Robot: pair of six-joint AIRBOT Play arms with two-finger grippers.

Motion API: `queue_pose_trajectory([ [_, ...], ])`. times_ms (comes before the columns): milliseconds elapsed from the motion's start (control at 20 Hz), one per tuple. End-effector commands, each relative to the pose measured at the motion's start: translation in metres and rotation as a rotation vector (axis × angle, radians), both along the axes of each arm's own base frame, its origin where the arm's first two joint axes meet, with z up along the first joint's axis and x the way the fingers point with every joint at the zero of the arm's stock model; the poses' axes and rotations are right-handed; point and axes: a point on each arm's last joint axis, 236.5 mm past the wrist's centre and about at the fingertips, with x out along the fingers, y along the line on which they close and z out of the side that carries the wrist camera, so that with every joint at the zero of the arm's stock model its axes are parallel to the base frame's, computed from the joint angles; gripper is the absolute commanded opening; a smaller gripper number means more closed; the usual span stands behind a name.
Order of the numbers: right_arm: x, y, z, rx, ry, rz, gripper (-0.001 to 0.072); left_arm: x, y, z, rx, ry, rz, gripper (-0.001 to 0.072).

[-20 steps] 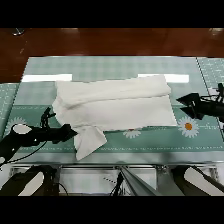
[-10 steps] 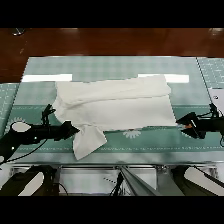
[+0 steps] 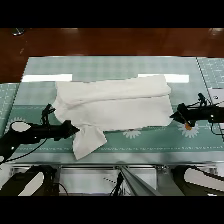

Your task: Fold the shirts.

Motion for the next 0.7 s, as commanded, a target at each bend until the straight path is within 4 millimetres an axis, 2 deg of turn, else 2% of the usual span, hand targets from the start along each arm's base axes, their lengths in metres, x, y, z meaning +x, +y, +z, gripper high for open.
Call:
queue_pose_trajectory([
  [0, 0.008, 0.012, 0.017, 0.019, -0.037, 0.133, 0.0026, 0.008, 0.005, 0.017, -0.019, -0.034, -0.028, 0.0028],
  [100, 0.023, -0.003, 0.038, -0.015, -0.084, 0.147, 0.0025, 0.030, 0.020, 0.039, -0.030, -0.087, 0.003, 0.0028],
  [200, 0.048, -0.014, 0.062, -0.051, -0.159, 0.145, 0.0025, 0.060, 0.043, 0.059, 0.001, -0.175, 0.048, 0.0027],
  [350, 0.091, -0.012, 0.093, -0.018, -0.265, 0.131, 0.0026, 0.097, 0.063, 0.068, 0.010, -0.193, 0.072, 0.0027],
  [500, 0.130, 0.003, 0.096, -0.007, -0.305, 0.171, 0.0026, 0.140, 0.062, 0.062, -0.002, -0.168, 0.035, 0.0027],
  [650, 0.171, 0.003, 0.090, -0.015, -0.316, 0.120, 0.0026, 0.194, 0.059, 0.063, -0.023, -0.145, 0.045, 0.0027],
])
